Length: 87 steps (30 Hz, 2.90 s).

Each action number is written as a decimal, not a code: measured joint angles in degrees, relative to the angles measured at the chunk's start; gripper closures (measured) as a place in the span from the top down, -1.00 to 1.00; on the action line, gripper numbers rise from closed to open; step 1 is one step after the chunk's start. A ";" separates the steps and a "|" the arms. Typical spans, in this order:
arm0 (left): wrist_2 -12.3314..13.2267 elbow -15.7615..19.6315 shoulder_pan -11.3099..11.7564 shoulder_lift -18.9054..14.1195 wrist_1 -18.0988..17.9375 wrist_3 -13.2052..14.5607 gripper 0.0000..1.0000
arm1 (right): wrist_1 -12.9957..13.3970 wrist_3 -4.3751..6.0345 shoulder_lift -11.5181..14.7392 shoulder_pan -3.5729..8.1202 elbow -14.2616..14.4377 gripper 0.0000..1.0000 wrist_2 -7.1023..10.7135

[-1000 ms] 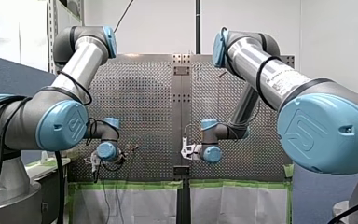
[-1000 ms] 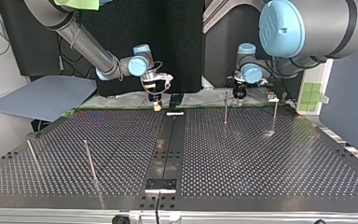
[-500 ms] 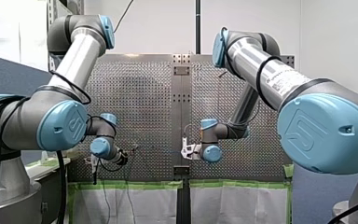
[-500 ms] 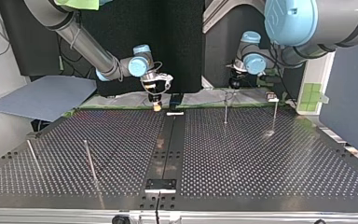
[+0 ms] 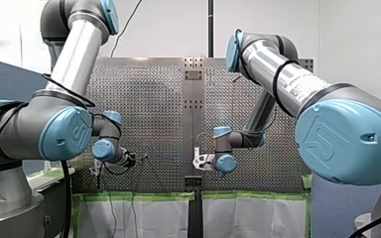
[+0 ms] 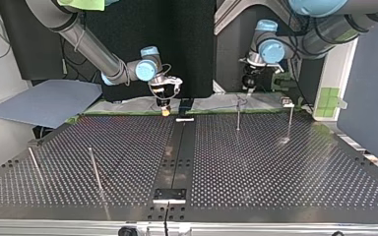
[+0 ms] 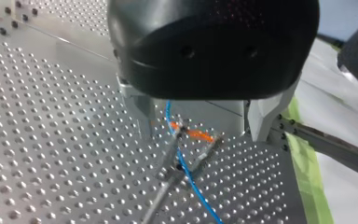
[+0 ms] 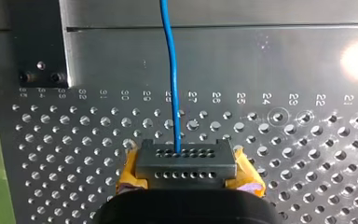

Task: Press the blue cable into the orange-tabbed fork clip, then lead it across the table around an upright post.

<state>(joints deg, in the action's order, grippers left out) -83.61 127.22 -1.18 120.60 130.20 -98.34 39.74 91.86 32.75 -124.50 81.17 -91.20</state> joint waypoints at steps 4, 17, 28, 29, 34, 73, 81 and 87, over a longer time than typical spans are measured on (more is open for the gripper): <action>-0.55 1.28 -0.68 -2.26 -0.73 0.94 1.00 | -0.33 0.08 0.00 0.00 0.00 -1.00 -0.09; -3.42 3.32 -4.60 -3.58 -7.21 -1.26 1.00 | -0.32 0.60 -0.07 0.00 0.00 -1.00 -0.25; -8.59 2.94 -9.75 1.76 -13.61 -2.19 1.00 | -0.34 1.04 -0.07 0.00 0.00 -1.00 -0.31; -9.37 2.90 -9.96 2.52 -14.35 -2.29 1.00 | -0.37 1.05 -0.07 0.00 0.00 -1.00 -0.31; -11.29 2.86 -10.21 5.47 -17.34 -2.32 1.00 | -0.47 1.06 -0.07 -0.06 0.01 -1.00 -0.30; -16.83 -1.39 -10.26 10.13 -19.28 0.57 1.00 | -0.94 1.06 -0.09 -0.31 0.00 -1.00 -0.30; -17.22 -1.38 -10.27 10.13 -19.20 0.61 1.00 | -0.93 0.99 -0.11 -0.28 0.00 -1.00 -0.30; -17.95 -1.39 -10.26 10.13 -18.99 0.83 1.00 | -0.96 0.97 -0.12 -0.27 0.00 -1.00 -0.30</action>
<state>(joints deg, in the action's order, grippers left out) -101.56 125.83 -11.45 130.72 111.21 -97.51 38.77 92.83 32.63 -124.77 81.17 -91.50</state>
